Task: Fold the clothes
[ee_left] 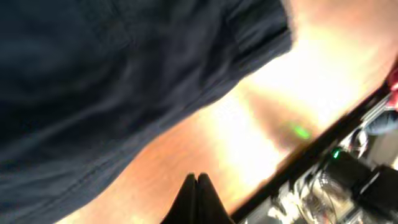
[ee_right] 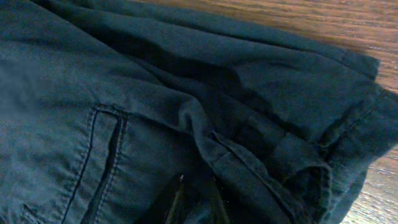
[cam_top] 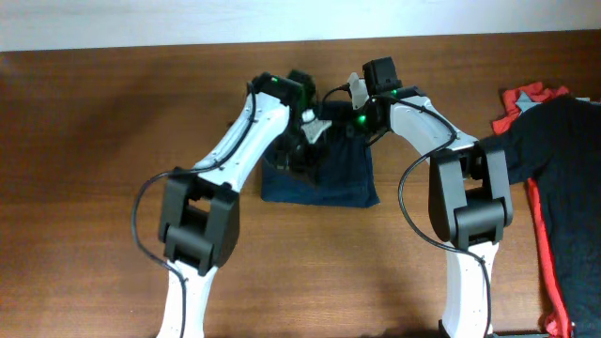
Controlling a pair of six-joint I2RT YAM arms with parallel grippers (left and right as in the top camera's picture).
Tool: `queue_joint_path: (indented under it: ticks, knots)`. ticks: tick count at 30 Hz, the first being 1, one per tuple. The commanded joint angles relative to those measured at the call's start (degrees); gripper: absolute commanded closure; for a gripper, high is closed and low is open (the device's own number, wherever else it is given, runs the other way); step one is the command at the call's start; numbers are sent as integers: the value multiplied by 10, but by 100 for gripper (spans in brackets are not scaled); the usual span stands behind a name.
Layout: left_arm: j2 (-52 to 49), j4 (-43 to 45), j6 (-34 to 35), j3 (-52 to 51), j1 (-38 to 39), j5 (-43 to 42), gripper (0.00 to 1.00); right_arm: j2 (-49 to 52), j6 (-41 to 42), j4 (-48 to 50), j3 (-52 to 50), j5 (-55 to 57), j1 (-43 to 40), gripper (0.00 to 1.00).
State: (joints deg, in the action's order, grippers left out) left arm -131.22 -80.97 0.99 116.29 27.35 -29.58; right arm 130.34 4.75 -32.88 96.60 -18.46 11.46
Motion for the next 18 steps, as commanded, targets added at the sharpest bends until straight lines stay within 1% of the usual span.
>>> queue_joint_path:
  ticks: [1,2,4,8,11,18]
  knots:
    - [15,38,59,8,9,31,100,40,5,-3,-8,41,-3,80]
    - [11,50,74,8,16,55,100,40,5,-3,-8,41,-3,80]
    - [7,59,87,8,24,69,100,40,5,-3,-8,41,-3,80]
    - [-9,70,89,7,52,93,100,40,5,-3,-8,41,-3,80]
    - [-29,70,103,7,66,124,100,40,5,-3,-8,41,-3,80]
    - [-65,72,119,6,74,136,100,40,5,-3,-8,42,-3,80]
